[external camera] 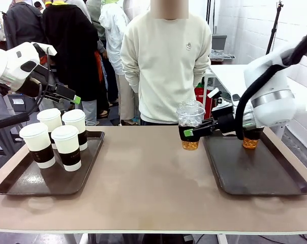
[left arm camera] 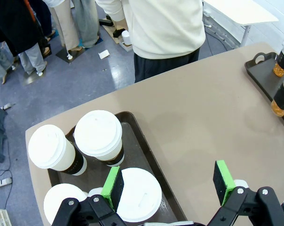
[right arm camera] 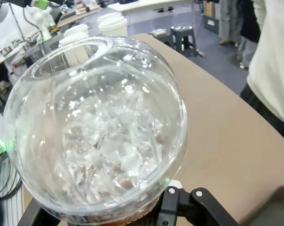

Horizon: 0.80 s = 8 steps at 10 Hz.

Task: Distribute the coffee onto the tray.
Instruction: Pick up another iced Americano from the middle of the table and place it on the right Handle tray.

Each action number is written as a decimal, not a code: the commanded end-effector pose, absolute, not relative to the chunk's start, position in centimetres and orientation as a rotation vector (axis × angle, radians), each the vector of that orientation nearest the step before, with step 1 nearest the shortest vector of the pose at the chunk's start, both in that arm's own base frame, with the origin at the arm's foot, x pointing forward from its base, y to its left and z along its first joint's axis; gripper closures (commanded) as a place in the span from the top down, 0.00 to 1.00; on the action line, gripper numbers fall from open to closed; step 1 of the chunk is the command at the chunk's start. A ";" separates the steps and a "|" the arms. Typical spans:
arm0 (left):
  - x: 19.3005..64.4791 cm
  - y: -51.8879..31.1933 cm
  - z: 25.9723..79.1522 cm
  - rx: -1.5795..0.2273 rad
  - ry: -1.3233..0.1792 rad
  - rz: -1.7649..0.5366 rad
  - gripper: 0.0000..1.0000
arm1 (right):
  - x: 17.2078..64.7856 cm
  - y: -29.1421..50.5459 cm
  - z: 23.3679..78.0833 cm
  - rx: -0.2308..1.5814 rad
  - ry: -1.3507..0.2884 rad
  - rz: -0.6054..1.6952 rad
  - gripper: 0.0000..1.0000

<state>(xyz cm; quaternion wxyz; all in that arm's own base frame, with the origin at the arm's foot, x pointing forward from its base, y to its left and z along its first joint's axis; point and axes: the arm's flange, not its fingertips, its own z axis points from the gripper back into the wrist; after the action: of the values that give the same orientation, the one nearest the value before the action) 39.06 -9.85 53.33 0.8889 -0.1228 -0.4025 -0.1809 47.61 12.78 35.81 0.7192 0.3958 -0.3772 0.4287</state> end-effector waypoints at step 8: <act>39.1 -9.7 53.3 -0.261 -0.831 -0.367 1.00 | 41.4 2.5 33.4 0.714 -0.991 0.808 0.54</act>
<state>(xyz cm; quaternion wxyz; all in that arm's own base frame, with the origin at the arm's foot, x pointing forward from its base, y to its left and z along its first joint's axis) 39.06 -9.86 53.33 0.8889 -0.1228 -0.4025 -0.1809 41.81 2.29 33.85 0.7580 0.3337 -0.4175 0.3738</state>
